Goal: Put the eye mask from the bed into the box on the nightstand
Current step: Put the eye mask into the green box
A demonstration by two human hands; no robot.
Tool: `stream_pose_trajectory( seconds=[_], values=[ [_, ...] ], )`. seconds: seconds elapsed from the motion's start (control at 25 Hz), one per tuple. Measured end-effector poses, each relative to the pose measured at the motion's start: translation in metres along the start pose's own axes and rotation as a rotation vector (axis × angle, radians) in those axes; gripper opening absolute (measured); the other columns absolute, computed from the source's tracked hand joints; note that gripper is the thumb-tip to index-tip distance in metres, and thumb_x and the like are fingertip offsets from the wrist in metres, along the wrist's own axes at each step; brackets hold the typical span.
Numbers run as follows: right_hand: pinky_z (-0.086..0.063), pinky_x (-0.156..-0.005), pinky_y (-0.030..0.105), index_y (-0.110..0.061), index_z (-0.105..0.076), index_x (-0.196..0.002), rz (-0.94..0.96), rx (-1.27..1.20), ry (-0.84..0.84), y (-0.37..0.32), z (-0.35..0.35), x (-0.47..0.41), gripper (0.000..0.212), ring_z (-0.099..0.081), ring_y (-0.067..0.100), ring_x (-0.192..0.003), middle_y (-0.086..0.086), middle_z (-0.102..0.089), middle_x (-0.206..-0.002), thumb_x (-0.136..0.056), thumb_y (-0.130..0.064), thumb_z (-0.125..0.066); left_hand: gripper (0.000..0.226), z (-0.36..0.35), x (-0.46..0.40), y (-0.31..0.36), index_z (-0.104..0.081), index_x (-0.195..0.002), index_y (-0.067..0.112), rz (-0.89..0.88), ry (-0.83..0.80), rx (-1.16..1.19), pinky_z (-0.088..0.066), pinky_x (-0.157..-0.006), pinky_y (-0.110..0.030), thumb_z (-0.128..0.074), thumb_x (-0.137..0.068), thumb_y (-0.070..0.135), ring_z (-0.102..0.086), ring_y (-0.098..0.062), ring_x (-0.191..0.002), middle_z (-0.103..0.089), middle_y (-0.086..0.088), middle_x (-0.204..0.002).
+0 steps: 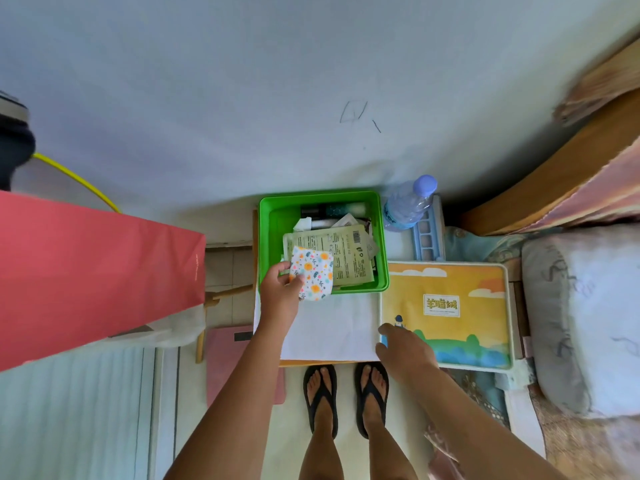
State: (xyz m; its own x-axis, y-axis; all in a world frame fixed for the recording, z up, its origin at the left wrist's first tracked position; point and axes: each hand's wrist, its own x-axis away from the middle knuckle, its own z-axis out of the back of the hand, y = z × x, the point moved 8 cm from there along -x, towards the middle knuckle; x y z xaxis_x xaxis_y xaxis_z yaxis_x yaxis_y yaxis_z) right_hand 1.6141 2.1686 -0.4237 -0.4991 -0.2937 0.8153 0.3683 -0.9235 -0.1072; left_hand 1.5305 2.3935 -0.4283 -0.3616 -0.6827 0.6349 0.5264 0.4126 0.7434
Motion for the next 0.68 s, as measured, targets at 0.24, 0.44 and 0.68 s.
stream_pose_trajectory(
  seconds=[0.24,0.44,0.68],
  values=[
    [-0.042,-0.079,0.029,-0.021,-0.048,-0.126,-0.016,-0.016,-0.010,0.008,-0.002,-0.011,0.033,-0.053,0.022,-0.115,0.003,-0.058,-0.125,-0.094,-0.020,-0.037,0.038,-0.043,-0.048,-0.007,-0.052,-0.121,-0.001,0.110,-0.025,-0.031,-0.052,-0.092,-0.050,-0.057,-0.084,-0.008,-0.061,-0.035,-0.109,-0.061,-0.024,-0.123],
    [-0.044,-0.084,0.029,-0.021,-0.047,-0.127,-0.010,-0.009,-0.028,0.011,-0.007,-0.016,0.033,-0.055,0.023,-0.115,0.004,-0.058,-0.127,-0.096,-0.020,-0.036,0.036,-0.045,-0.056,-0.009,-0.058,-0.120,-0.002,-0.008,0.027,-0.359,-0.051,-0.085,-0.034,-0.060,-0.084,-0.001,-0.063,-0.030,-0.099,-0.066,-0.023,-0.116],
    [-0.045,-0.086,0.030,-0.020,-0.046,-0.129,-0.004,-0.048,-0.045,0.013,-0.002,-0.012,0.036,-0.054,0.024,-0.115,0.005,-0.057,-0.128,-0.095,-0.019,-0.036,0.037,-0.060,-0.016,0.016,-0.055,-0.125,0.007,-0.214,-0.015,-0.610,-0.048,-0.094,-0.039,-0.057,-0.088,0.013,-0.057,-0.030,-0.111,-0.058,-0.018,-0.120]
  ],
)
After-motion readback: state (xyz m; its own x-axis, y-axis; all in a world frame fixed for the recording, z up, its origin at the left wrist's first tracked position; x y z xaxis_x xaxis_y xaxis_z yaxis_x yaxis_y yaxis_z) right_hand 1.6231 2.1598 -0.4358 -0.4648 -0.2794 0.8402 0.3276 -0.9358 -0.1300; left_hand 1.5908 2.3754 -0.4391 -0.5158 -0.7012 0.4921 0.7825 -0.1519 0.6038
